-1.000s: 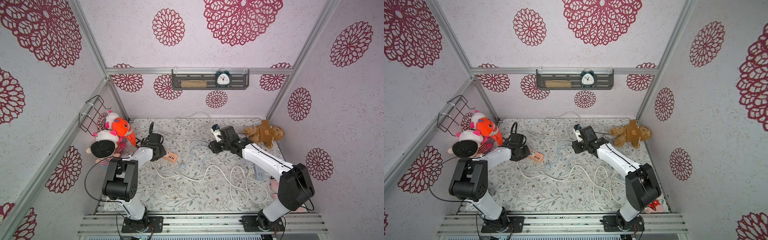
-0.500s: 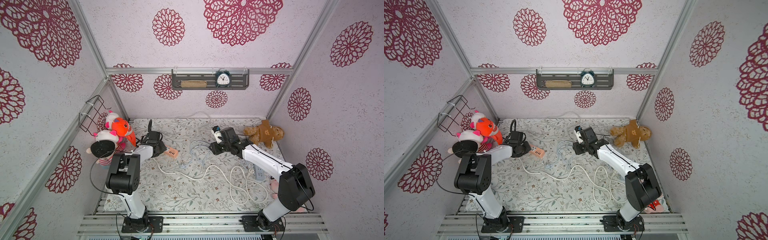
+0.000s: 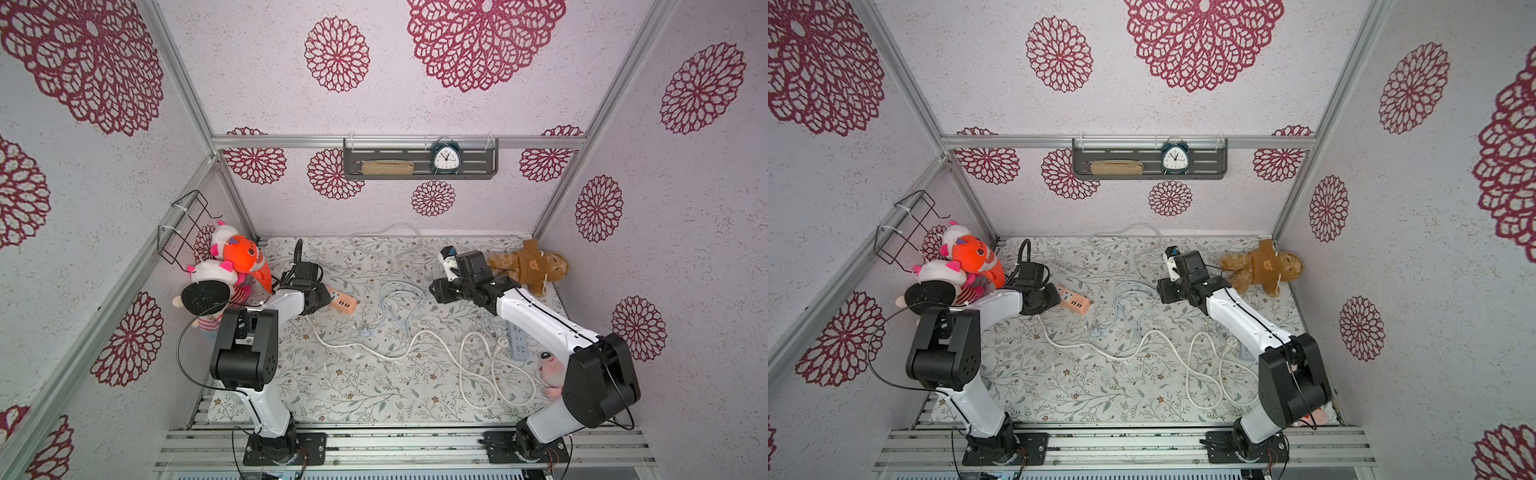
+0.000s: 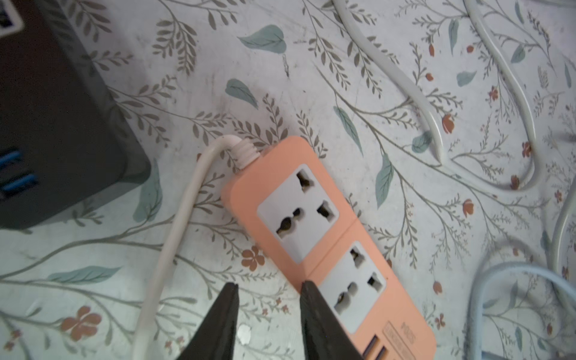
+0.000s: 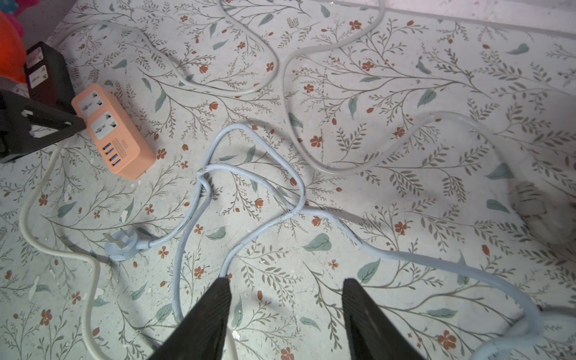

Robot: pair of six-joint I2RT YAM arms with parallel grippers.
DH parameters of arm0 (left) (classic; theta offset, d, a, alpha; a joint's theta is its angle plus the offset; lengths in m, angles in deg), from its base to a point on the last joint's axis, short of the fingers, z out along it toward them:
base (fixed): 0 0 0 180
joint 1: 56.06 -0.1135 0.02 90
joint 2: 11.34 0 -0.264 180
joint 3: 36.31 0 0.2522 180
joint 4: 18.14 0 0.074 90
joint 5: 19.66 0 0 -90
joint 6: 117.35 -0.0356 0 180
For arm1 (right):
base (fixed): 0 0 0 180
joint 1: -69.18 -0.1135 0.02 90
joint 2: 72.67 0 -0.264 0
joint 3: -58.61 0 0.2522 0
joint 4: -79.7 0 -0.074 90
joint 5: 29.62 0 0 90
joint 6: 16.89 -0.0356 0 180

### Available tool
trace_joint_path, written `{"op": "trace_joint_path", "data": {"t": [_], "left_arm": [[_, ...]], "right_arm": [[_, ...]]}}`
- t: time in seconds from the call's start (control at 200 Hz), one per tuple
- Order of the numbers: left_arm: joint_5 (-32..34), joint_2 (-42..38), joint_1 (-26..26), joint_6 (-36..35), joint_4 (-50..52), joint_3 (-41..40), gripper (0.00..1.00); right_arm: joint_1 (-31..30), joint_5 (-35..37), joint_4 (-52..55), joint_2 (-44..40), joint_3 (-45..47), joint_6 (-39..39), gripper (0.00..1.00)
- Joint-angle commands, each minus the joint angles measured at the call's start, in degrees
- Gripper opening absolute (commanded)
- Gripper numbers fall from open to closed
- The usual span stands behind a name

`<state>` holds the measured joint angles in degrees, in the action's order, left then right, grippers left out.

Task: Unwrap the cord wrapped around the power strip
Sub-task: Move the power strip to the center of the board.

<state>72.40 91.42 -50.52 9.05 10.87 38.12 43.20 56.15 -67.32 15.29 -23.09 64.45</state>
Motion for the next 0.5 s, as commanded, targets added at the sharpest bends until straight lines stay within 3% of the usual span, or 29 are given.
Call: {"op": "trace_joint_path", "data": {"t": [0.0,0.22,0.285,0.39,0.495], "left_arm": [[-0.1,-1.7,0.3,-2.0,1.9,1.8,0.43],[-2.1,-2.8,0.3,-3.4,0.0,2.9,0.52],[-2.5,-4.1,0.3,-4.1,-0.1,3.2,0.57],[-3.0,-7.2,0.3,-5.6,-0.3,3.4,0.69],[-1.3,-12.0,0.4,-8.0,-0.7,2.8,0.85]], "right_arm": [[1.3,1.6,2.3,-3.9,0.4,-0.9,0.62],[5.5,4.8,3.5,-8.0,5.3,-2.2,0.67],[8.6,4.1,-0.1,-9.5,9.0,-3.8,0.75],[12.2,6.6,-7.7,-11.9,15.5,-4.4,0.98],[14.8,12.6,-13.0,-13.3,19.8,-4.4,0.99]]}}
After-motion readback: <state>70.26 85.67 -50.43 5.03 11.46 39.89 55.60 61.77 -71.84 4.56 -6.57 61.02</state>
